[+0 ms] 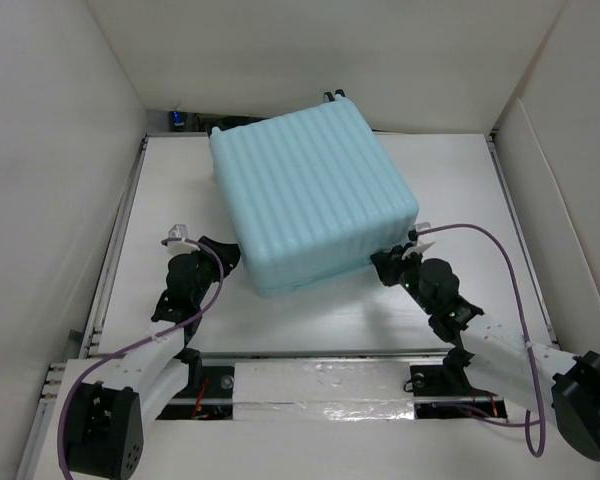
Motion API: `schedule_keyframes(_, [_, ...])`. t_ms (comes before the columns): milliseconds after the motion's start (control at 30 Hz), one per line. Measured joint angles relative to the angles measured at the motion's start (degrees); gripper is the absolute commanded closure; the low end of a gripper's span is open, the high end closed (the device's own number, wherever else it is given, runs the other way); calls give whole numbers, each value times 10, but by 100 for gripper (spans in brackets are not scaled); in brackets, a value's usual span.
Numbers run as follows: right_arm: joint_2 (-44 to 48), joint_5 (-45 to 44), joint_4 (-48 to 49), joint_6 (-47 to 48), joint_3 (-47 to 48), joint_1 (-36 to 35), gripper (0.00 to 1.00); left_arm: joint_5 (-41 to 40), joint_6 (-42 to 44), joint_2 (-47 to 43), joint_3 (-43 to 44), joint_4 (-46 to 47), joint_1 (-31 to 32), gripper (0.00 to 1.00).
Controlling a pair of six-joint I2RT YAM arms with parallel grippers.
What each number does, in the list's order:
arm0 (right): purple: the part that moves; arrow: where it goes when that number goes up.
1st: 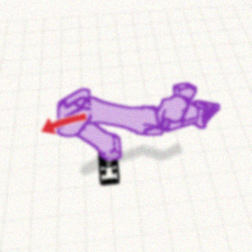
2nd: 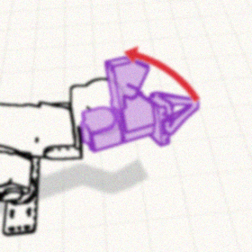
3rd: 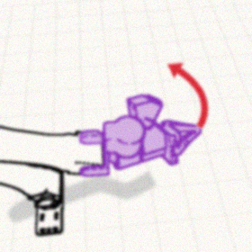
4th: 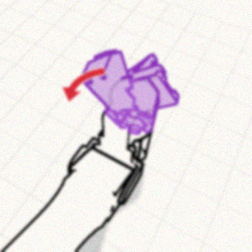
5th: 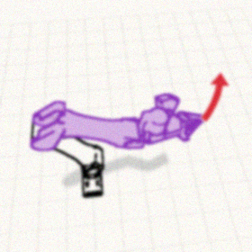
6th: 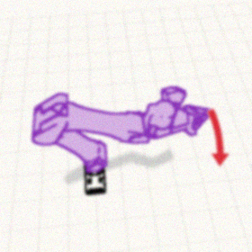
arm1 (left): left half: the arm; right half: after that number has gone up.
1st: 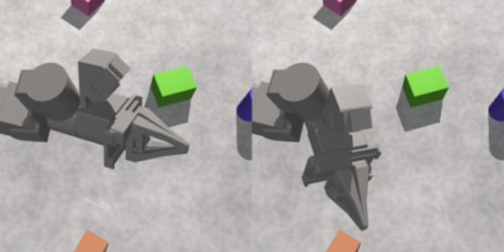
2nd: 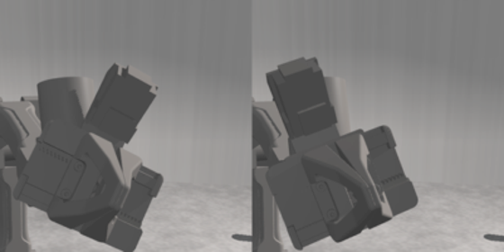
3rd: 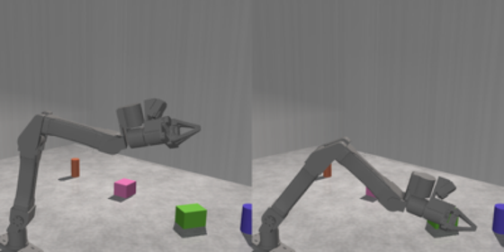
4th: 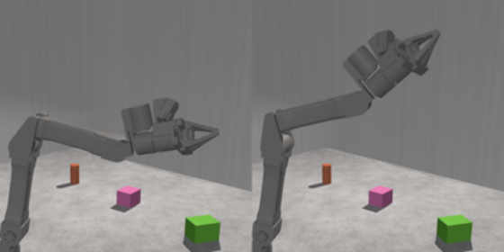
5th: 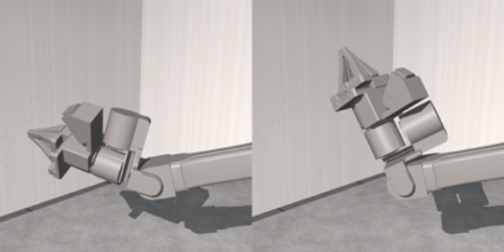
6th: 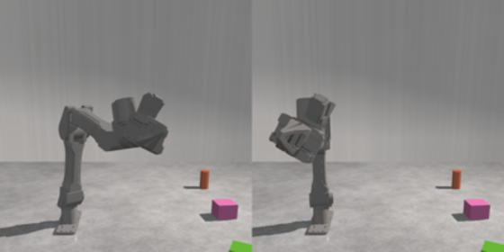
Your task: Pack the luggage
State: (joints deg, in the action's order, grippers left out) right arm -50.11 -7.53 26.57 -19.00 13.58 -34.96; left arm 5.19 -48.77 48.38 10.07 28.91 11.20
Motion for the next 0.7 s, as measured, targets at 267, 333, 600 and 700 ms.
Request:
schedule_keyframes(267, [5, -33, -2, 0, 0, 0, 100, 8, 3, -24, -3, -14, 4, 60])
schedule_keyframes(333, [16, -41, -10, 0, 0, 0, 97, 10, 3, -25, -3, -16, 4, 60])
schedule_keyframes(600, [82, -59, -42, -7, -14, 0, 43, 13, 6, -26, -3, -19, 4, 56])
schedule_keyframes(700, [113, -63, -47, -7, -14, 8, 42, 13, 8, -26, -3, -19, 4, 56])
